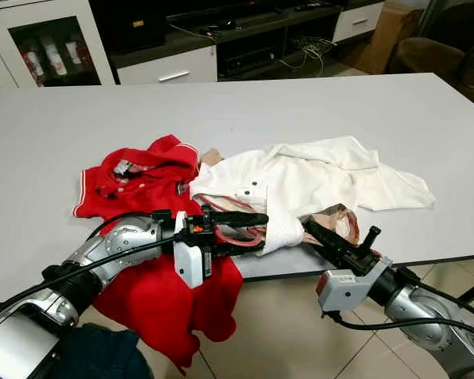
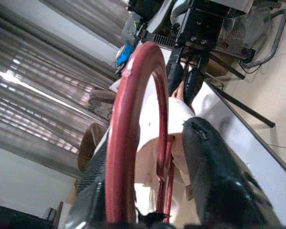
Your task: Hang hanger
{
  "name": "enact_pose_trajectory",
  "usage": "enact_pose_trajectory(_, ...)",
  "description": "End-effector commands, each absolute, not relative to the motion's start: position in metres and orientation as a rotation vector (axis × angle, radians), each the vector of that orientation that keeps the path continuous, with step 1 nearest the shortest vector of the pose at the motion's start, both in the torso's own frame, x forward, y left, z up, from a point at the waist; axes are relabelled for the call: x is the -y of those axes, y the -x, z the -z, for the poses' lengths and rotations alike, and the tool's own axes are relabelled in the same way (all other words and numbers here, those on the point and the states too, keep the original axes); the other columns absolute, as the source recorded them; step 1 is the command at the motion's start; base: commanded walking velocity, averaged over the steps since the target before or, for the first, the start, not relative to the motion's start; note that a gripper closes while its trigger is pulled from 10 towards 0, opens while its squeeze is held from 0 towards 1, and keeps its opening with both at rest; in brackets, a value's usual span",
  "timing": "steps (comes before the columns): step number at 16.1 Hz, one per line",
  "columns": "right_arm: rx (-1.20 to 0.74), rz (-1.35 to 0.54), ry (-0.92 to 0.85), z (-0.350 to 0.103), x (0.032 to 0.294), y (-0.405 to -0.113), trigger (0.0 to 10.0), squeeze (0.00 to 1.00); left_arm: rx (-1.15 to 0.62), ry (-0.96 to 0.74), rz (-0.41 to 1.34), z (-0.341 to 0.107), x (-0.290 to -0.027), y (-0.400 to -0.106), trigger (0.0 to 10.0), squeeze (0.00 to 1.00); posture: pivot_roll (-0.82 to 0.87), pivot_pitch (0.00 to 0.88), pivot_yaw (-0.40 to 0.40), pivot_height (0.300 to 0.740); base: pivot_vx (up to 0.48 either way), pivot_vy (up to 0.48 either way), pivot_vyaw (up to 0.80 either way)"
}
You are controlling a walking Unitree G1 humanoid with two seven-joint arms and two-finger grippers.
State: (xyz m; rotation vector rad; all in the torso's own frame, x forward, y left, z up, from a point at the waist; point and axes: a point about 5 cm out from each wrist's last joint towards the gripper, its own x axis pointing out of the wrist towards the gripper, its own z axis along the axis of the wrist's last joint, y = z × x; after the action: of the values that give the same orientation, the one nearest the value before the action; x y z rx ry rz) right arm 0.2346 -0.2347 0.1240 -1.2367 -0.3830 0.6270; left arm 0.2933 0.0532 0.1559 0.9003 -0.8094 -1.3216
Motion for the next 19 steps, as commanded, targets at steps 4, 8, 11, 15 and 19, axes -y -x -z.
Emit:
enact_pose_trajectory(4,0.366,-0.607,1.239,-0.123,0.241,-0.234,10.0,0.00,0.830,-0.898,1.232,-0.164,-0.057,-0.299,0.0,0.00,0.00,0.079,0.064,0.740,0.000,0.000,0.00)
enact_pose_trajectory(8,0.361,-0.574,1.243,-0.125,0.246,-0.236,10.0,0.00,0.777,-0.830,1.234,-0.159,-0.062,-0.298,10.0,0.00,0.00,0.081,0.080,0.740,0.000,0.000,0.00)
enact_pose_trajectory(11,0.363,-0.570,1.242,-0.125,0.246,-0.235,10.0,0.00,0.807,-0.843,1.196,-0.160,-0.069,-0.297,10.0,1.00,0.00,0.084,0.088,0.740,0.000,0.000,0.00)
enact_pose_trajectory(15,0.370,-0.590,1.255,-0.126,0.245,-0.235,10.0,0.00,0.769,-0.926,1.213,-0.154,-0.074,-0.298,10.0,0.00,0.01,0.090,0.093,0.740,0.000,0.000,0.00)
enact_pose_trajectory(19,0.377,-0.613,1.272,-0.127,0.245,-0.234,10.0,0.00,0.780,-0.950,1.211,-0.154,-0.073,-0.298,10.0,0.00,0.01,0.093,0.100,0.740,0.000,0.000,0.00)
